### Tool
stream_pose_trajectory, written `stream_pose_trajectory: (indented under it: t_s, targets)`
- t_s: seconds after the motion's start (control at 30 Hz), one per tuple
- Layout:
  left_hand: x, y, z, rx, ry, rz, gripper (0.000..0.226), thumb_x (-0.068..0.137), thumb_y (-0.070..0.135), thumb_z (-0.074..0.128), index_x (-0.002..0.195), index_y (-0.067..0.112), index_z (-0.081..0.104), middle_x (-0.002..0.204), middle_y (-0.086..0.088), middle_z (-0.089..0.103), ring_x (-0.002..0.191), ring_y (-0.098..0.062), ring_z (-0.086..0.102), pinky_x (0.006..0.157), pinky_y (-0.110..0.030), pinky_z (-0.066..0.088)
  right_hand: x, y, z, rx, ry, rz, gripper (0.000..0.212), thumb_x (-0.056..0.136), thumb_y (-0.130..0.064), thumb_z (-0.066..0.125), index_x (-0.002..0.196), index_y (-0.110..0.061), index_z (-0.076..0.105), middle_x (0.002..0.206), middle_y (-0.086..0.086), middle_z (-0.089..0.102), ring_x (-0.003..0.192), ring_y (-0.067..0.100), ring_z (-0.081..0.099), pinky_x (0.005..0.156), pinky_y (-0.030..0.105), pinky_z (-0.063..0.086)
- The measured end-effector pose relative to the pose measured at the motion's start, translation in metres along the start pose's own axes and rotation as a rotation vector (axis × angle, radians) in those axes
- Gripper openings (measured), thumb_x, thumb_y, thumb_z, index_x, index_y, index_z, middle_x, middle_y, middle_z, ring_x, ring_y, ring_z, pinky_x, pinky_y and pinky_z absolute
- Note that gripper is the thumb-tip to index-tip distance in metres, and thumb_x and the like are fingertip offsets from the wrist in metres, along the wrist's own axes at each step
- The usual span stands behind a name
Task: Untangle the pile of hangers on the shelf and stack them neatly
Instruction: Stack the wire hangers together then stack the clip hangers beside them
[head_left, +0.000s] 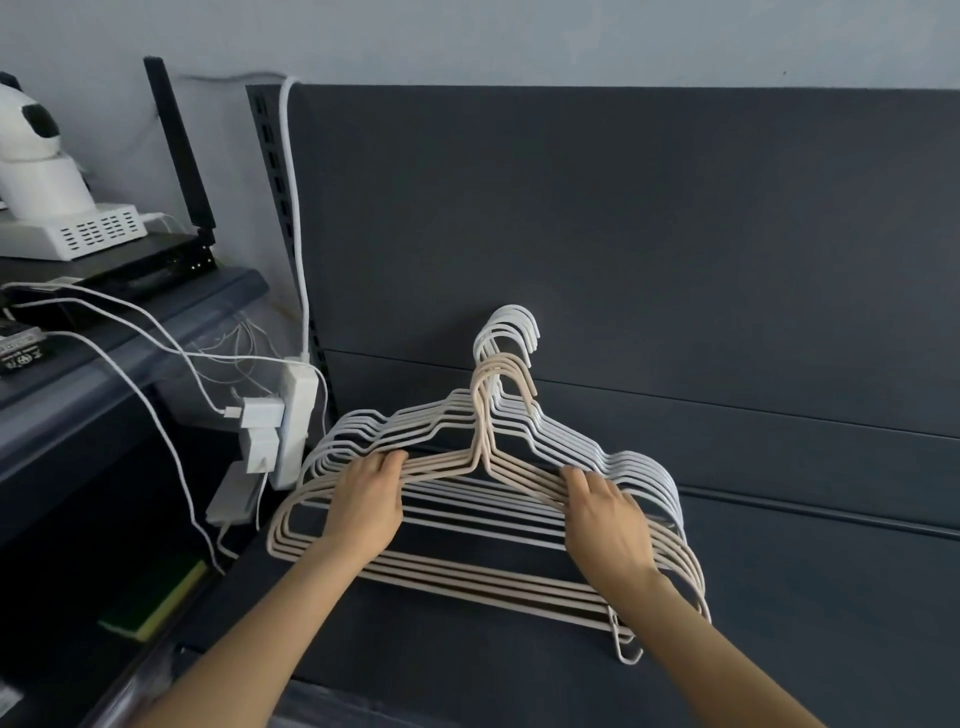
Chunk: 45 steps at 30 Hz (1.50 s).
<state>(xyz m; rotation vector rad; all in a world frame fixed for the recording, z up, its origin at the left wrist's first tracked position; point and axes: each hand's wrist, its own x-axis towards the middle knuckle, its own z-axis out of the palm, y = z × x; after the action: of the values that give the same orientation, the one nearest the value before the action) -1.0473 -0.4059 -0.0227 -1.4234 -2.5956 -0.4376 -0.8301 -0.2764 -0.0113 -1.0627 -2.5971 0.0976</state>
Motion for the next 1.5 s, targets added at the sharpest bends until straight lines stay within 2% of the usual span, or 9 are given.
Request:
stream_pose_trajectory:
  t_s: [0.4,0.5,0.6,0.7,0.83,0.97,1.03,1.13,1.5]
  targets:
    - [-0.015,0.012,-0.012,0.045,0.020,-0.012,0.051,0.088,0.019,0.055,0.136,0.010,0.040,0.132,-0.012,0.049,0.125,-0.029,0.043,0.108,-0.039,0.034,-0.016,0.005,-0.015,-0.025,-0.066,-0.035,0.046,0.084,-0.010,0.051,0.130,-0.012,0.043,0.115,0.006,0.056,0.102,0.027,0.055,0.090,0.035,0.043]
    - [-0.031,0.026,-0.021,0.040,0.066,0.034,0.050,0.075,0.016,0.071,0.121,0.007,0.054,0.116,-0.015,0.059,0.108,-0.033,0.056,0.094,-0.043,0.046,-0.025,0.012,-0.024,-0.012,-0.047,-0.029,0.047,0.082,-0.012,0.053,0.128,-0.012,0.044,0.116,0.007,0.054,0.100,0.029,0.056,0.090,0.037,0.045]
    - [-0.052,0.047,-0.031,0.031,0.073,0.079,0.042,0.068,0.017,0.077,0.106,0.010,0.061,0.098,-0.009,0.064,0.091,-0.028,0.062,0.080,-0.038,0.053,-0.042,0.021,-0.031,-0.025,0.021,-0.039,0.049,0.067,-0.019,0.071,0.114,-0.012,0.057,0.099,0.003,0.063,0.085,0.025,0.064,0.077,0.036,0.054]
    - [-0.071,0.075,-0.035,-0.047,-0.033,0.096,0.031,0.083,0.025,0.063,0.111,0.014,0.056,0.106,-0.003,0.061,0.101,-0.021,0.057,0.088,-0.033,0.046,-0.070,0.033,-0.040,-0.052,0.041,-0.025,0.053,0.048,-0.027,0.083,0.098,-0.018,0.065,0.082,-0.004,0.065,0.069,0.016,0.065,0.060,0.027,0.054]
    - [-0.084,0.117,-0.031,-0.109,-0.097,0.162,0.031,0.092,0.033,0.049,0.120,0.020,0.047,0.119,0.005,0.053,0.113,-0.013,0.048,0.094,-0.024,0.038,-0.110,0.062,-0.045,-0.058,0.004,0.038,0.051,0.049,-0.031,0.082,0.095,-0.021,0.063,0.080,-0.005,0.065,0.065,0.014,0.064,0.056,0.025,0.052]
    - [-0.094,0.173,-0.025,-0.122,-0.139,0.224,0.030,0.093,0.033,0.048,0.120,0.020,0.046,0.122,0.007,0.053,0.114,-0.012,0.048,0.096,-0.024,0.039,-0.146,0.101,-0.060,-0.058,-0.012,0.104,0.054,0.053,-0.035,0.083,0.101,-0.018,0.064,0.085,-0.004,0.067,0.070,0.015,0.066,0.058,0.026,0.053]
    - [-0.099,0.206,-0.021,-0.136,-0.153,0.255,0.029,0.092,0.032,0.049,0.118,0.020,0.048,0.121,0.006,0.054,0.113,-0.013,0.048,0.096,-0.027,0.039,-0.164,0.122,-0.077,-0.041,-0.055,0.153,0.054,0.070,-0.038,0.072,0.117,-0.015,0.058,0.103,0.000,0.064,0.089,0.019,0.064,0.074,0.030,0.052]
    - [-0.108,0.258,-0.015,-0.132,-0.172,0.313,0.026,0.091,0.031,0.050,0.114,0.019,0.049,0.119,0.005,0.056,0.112,-0.017,0.049,0.093,-0.030,0.040,-0.189,0.159,-0.098,-0.002,-0.099,0.186,0.053,0.091,-0.038,0.046,0.138,-0.017,0.033,0.129,0.001,0.047,0.117,0.022,0.047,0.097,0.030,0.037]
    - [-0.160,0.442,0.012,-0.168,-0.286,0.428,0.033,0.093,0.031,0.046,0.124,0.019,0.044,0.126,0.005,0.053,0.116,-0.018,0.046,0.097,-0.030,0.039,-0.285,0.305,-0.158,-0.009,-0.118,0.330,0.052,0.093,-0.037,0.045,0.139,-0.017,0.030,0.135,0.003,0.044,0.124,0.023,0.042,0.099,0.033,0.036]
